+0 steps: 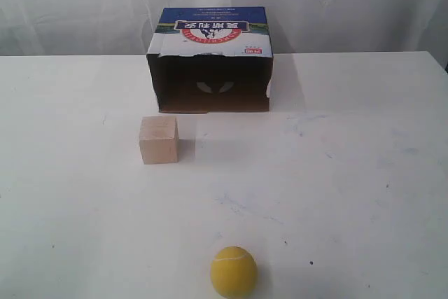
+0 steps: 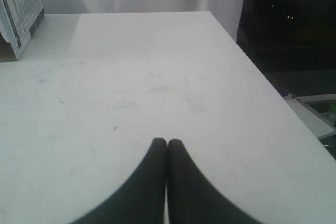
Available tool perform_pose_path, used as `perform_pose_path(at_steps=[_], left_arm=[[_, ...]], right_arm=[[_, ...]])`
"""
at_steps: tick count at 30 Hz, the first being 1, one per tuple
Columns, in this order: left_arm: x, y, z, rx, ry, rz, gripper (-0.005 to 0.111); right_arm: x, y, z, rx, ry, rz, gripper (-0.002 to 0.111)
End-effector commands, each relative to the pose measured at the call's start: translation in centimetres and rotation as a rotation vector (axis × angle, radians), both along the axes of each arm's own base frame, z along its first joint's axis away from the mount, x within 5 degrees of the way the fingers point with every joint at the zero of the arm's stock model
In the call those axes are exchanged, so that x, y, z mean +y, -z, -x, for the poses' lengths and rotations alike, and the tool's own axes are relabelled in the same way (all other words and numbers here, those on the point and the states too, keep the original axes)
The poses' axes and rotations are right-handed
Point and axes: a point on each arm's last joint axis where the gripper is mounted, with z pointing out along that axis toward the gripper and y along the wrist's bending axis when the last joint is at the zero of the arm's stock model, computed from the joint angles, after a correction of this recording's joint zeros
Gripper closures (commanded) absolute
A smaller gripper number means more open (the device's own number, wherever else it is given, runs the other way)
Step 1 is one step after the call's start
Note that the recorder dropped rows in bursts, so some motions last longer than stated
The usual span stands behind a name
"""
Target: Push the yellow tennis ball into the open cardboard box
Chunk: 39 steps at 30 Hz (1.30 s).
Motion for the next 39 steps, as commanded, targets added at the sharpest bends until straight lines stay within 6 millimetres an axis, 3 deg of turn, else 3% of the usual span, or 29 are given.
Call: perform_pose_path(at_steps=[1,5,9,13,18,20,23,26,28,30,32,34,37,39], left_arm=[[-0.1,0.4,0.1,0.031,0.005,0.011,0.107],[-0.1,0.4,0.1,0.031,0.005,0.011,0.107],[-0.1,0.4,0.1,0.031,0.005,0.011,0.107],[-0.1,0.4,0.1,0.031,0.005,0.011,0.107],[-0.1,0.4,0.1,0.031,0.005,0.011,0.107],[-0.1,0.4,0.1,0.031,0.005,0.011,0.107],[-0.1,0.4,0.1,0.031,0.005,0.011,0.107],[-0.1,0.4,0.1,0.031,0.005,0.011,0.107],[-0.1,0.4,0.1,0.031,0.005,0.011,0.107],[-0.1,0.4,0.1,0.031,0.005,0.011,0.107],[-0.1,0.4,0.1,0.031,0.005,0.011,0.107],[-0.1,0.4,0.1,0.031,0.005,0.011,0.107],[-0.1,0.4,0.1,0.031,0.005,0.011,0.107],[-0.1,0.4,0.1,0.031,0.005,0.011,0.107]], right_arm=[[-0.1,0.0,0.0,0.000,-0.010,0.063,0.108],[0.0,-0.7,-0.1,-0.044,-0.055,0.257,0.108],[0.6,-4.0,-0.2,-0.460,-0.061,-0.064,0.108],[0.2,-7.1,1.0,-0.869,-0.086,-0.456,0.108],[-0.3,-7.9,1.7,-1.016,-0.112,-0.720,0.108],[-0.5,-9.6,2.2,-1.079,-0.135,-0.815,0.108],[-0.7,-14.1,1.6,-1.157,-0.125,-0.707,0.108],[-0.7,-20.2,-1.8,-1.158,-0.053,-0.322,0.108],[-0.8,-22.5,-6.9,-0.994,0.001,-0.047,0.108],[-1.1,-22.3,-13.0,-0.714,0.013,0.122,0.108],[-1.2,-19.8,-18.6,-0.337,-0.044,0.201,0.108],[-1.1,-15.8,-23.0,0.089,-0.144,0.184,0.108],[-0.2,-11.1,-25.8,0.592,-0.228,-0.006,0.108],[1.3,-9.4,-26.4,0.783,-0.324,-0.046,0.108]])
